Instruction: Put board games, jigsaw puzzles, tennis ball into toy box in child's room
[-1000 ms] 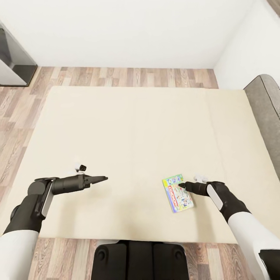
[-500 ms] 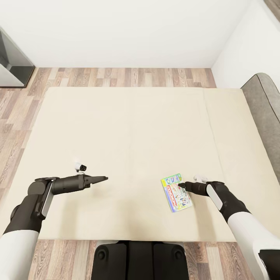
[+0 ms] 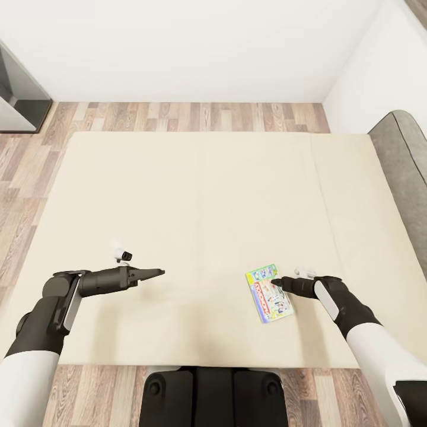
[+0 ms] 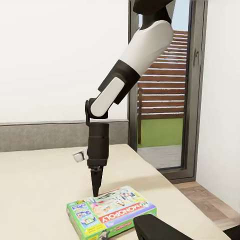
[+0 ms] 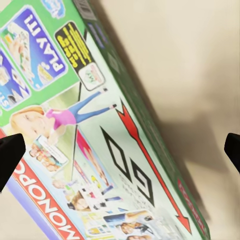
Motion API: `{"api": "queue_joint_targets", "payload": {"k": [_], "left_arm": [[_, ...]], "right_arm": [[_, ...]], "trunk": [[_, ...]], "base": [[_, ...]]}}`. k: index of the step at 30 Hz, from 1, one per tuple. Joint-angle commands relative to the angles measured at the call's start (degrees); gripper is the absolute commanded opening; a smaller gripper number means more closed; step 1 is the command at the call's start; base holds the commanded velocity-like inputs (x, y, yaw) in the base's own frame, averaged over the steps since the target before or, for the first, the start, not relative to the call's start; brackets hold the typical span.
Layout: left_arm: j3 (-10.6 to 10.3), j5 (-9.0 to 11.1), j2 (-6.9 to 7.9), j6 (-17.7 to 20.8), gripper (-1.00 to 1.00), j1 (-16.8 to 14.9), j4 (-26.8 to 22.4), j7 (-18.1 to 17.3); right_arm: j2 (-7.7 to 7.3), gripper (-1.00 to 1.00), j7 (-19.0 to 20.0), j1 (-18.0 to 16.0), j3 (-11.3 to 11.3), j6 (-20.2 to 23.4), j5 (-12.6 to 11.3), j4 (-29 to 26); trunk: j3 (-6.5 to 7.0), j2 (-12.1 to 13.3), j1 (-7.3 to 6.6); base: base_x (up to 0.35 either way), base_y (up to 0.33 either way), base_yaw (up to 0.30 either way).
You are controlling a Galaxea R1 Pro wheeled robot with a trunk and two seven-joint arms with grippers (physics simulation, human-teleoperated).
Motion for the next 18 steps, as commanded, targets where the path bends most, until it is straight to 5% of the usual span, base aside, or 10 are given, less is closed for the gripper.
{"api": "queue_joint_targets", "payload": {"k": [1,18], "left_arm": [[-0.01,-0.04,0.01,0.61,1.00,-0.02,-0.01,-0.23],[-0.05,-0.04,0.01,0.56,1.00,-0.02,-0.01,-0.23]], "right_arm": [[-0.07,1.00,0.13,-0.02,0.18,0.21,0.04,-0.05],[0.13,1.00,1.03,-0.02,0.15,0.57,0.00,-0.02]], "trunk": [[-0.13,-0.09,0.03],[-1.60,-0.09,0.03]], "base": [[0.000,0.000,0.000],[0.000,0.000,0.000]]}}
